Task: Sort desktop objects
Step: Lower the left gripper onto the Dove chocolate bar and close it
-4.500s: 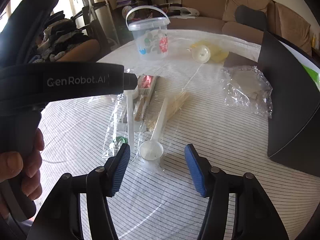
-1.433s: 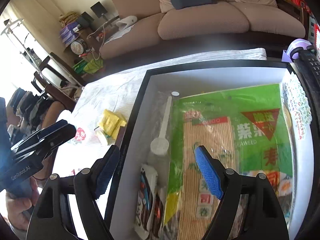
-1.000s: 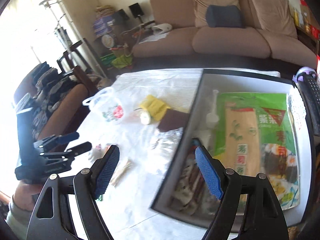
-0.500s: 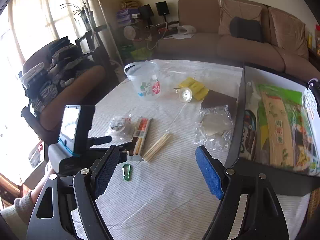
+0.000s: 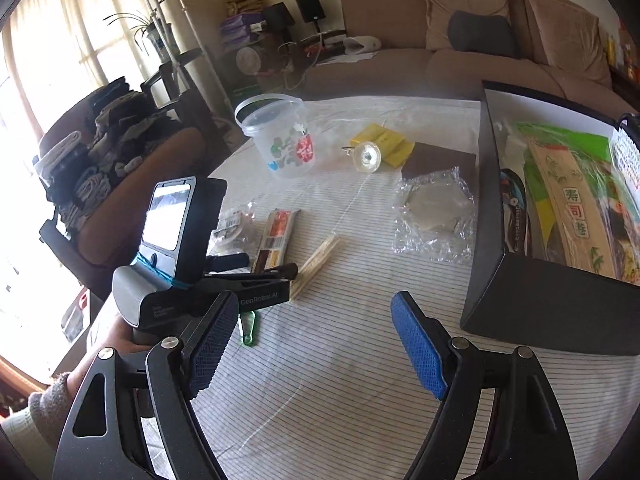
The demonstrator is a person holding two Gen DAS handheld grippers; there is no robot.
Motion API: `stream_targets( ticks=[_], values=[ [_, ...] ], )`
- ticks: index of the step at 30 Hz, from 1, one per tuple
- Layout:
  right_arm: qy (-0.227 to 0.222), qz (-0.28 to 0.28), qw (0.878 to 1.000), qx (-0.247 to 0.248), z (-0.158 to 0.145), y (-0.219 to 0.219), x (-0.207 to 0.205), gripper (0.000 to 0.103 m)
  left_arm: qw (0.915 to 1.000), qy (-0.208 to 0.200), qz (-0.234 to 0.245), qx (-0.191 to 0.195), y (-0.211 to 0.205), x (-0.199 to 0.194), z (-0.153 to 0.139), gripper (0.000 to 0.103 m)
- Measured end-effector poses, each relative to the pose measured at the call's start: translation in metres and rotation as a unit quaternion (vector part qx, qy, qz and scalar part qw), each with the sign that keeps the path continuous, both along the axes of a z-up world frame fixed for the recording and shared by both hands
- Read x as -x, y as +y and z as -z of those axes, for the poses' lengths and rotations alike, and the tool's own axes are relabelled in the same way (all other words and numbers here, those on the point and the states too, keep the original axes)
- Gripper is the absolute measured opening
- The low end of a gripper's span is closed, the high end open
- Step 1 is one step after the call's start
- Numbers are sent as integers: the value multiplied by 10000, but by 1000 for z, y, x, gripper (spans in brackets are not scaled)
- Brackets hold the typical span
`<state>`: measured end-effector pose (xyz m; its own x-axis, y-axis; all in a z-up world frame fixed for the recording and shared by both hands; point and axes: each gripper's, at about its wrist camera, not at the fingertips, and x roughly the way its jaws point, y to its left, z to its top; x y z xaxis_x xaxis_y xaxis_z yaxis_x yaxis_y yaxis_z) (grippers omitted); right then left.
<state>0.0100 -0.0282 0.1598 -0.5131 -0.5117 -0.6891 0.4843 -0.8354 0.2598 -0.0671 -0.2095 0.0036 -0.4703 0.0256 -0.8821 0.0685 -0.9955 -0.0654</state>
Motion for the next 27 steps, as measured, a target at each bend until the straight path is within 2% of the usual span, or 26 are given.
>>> stream_targets(
  ticks=[3, 5, 6, 10, 13, 19, 22, 25, 27],
  values=[
    [-31, -33, 10000, -41, 2, 1, -1, 81, 9999, 27, -32, 143, -2, -4, 0, 55],
    [-58, -30, 10000, -30, 4, 1, -2, 81, 9999, 69, -7, 81, -5, -6, -1, 48],
    [-69, -31, 10000, -21, 5, 1, -2, 81, 10000, 77, 3, 36, -6, -6, -1, 41],
    [-142, -10, 9999, 33, 8, 1, -2, 81, 9983, 20, -66, -579, -17, -9, -4, 40],
    [-200, -38, 9997, 153, 8, 2, -3, 81, 9927, -99, -88, -1202, -22, -13, -5, 39],
    [-485, -24, 9970, 596, 12, 9, -3, 81, 9820, -346, 78, -1853, -9, -33, -5, 39],
    [-683, 34, 9933, 927, 16, 16, -1, 82, 9710, -386, 142, -2355, 2, -45, -6, 39],
    [-881, 107, 9889, 1194, 20, 23, 3, 82, 9444, -524, 102, -3245, 10, -60, 1, 39],
    [-1044, 150, 9852, 1349, 26, 26, 7, 82, 9264, -644, 116, -3708, 19, -69, 9, 39]
  ],
)
